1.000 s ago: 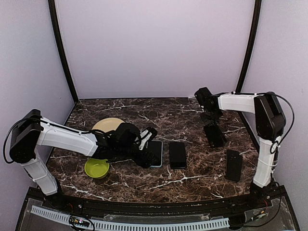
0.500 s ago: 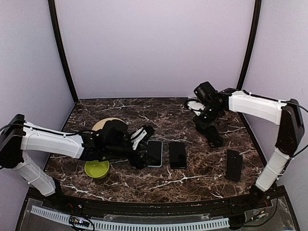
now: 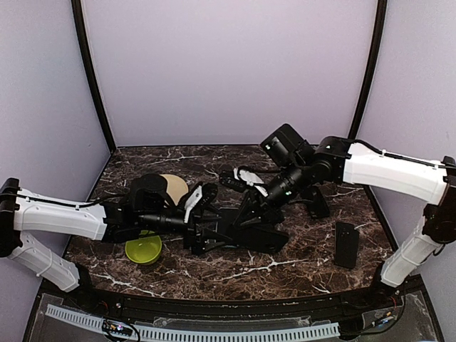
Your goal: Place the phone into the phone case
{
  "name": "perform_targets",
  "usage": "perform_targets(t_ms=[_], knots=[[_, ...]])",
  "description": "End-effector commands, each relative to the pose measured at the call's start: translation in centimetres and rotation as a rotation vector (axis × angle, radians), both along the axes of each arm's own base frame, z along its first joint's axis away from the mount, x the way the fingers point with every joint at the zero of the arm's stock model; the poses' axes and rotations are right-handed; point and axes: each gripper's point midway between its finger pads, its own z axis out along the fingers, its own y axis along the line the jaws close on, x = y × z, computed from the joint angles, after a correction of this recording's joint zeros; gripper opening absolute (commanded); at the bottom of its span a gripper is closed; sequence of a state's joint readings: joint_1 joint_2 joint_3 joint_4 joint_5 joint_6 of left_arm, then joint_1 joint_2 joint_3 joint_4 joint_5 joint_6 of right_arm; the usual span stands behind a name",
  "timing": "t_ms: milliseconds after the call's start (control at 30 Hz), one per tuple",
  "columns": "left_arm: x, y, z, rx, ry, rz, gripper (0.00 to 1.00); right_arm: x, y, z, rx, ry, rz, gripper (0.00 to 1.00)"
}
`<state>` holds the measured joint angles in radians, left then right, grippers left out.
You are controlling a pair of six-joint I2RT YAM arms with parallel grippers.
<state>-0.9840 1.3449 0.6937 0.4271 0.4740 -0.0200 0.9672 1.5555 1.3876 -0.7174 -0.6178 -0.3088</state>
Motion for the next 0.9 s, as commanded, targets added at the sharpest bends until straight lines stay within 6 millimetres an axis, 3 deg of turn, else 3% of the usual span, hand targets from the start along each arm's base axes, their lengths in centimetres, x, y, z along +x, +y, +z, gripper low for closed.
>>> perform_targets(t_ms=[0, 33, 67, 100, 167, 200, 300, 333, 367, 400, 433, 467, 500, 533, 600, 667, 800, 833, 867], knots=[[-1.4, -0.7, 2.3, -0.075, 0.003, -0.100, 0.69, -0.7, 1.8, 3.7, 0.129, -0.017, 0.048, 0.00], [-1.3, -1.0, 2.3, -0.071, 0.005, -0.104, 0.63, -0.8, 1.9, 4.2, 0.144, -0.017, 0.056, 0.00], [-1.2, -1.1, 2.0, -0.057, 0.012, -0.103, 0.45, -1.0, 2.1, 4.6, 0.159, -0.020, 0.066, 0.00], [-1.0, -1.3, 2.1, -0.054, 0.006, -0.095, 0.19, -1.0, 2.2, 4.9, 0.168, -0.026, 0.066, 0.00], [-0.2, -1.2, 2.5, -0.055, -0.003, -0.048, 0.02, -1.1, 2.0, 4.9, 0.167, -0.033, 0.063, 0.00], [0.2, -1.1, 2.9, -0.071, -0.016, -0.025, 0.01, -0.8, 1.9, 4.8, 0.164, -0.042, 0.047, 0.05], [2.1, 0.5, 5.3, -0.181, -0.041, 0.147, 0.00, 0.9, 0.8, 5.1, 0.225, -0.054, -0.066, 0.64], [2.4, 1.0, 7.6, -0.280, -0.075, 0.178, 0.00, 1.9, 0.0, 5.3, 0.273, -0.051, -0.131, 0.75], [2.4, 2.0, 7.8, -0.321, -0.056, 0.215, 0.00, 2.9, -0.7, 6.0, 0.348, -0.041, -0.197, 0.83], [2.1, 2.6, 10.2, -0.427, -0.091, 0.214, 0.00, 3.6, -1.6, 7.0, 0.438, -0.031, -0.251, 0.90], [1.7, 3.1, 10.5, -0.468, -0.074, 0.210, 0.00, 3.9, -2.5, 8.0, 0.526, -0.034, -0.286, 0.94], [1.2, 3.6, 12.2, -0.548, -0.099, 0.194, 0.00, 3.7, -3.2, 7.9, 0.583, -0.037, -0.306, 0.96], [0.7, 3.7, 12.3, -0.570, -0.082, 0.170, 0.00, 3.5, -3.6, 8.6, 0.639, -0.045, -0.320, 0.97], [0.2, 3.9, 13.2, -0.615, -0.098, 0.145, 0.00, 3.3, -3.8, 9.6, 0.707, -0.047, -0.323, 0.97], [-0.2, 3.3, 13.1, -0.618, -0.086, 0.099, 0.00, 3.0, -3.7, 9.8, 0.751, -0.010, -0.319, 0.94], [-0.8, 2.8, 12.9, -0.621, -0.073, 0.053, 0.00, 3.0, -3.3, 9.4, 0.746, 0.024, -0.305, 0.84], [-1.3, 2.4, 12.5, -0.622, -0.047, 0.007, 0.00, 1.6, -3.2, 10.7, 0.766, 0.040, -0.222, 0.20], [-1.2, 2.3, 12.3, -0.614, -0.042, 0.009, 0.00, 1.2, -3.4, 11.2, 0.776, 0.030, -0.205, 0.06], [-1.3, 2.2, 12.0, -0.604, -0.042, 0.006, 0.00, 0.8, -3.7, 11.6, 0.782, 0.019, -0.191, 0.00]])
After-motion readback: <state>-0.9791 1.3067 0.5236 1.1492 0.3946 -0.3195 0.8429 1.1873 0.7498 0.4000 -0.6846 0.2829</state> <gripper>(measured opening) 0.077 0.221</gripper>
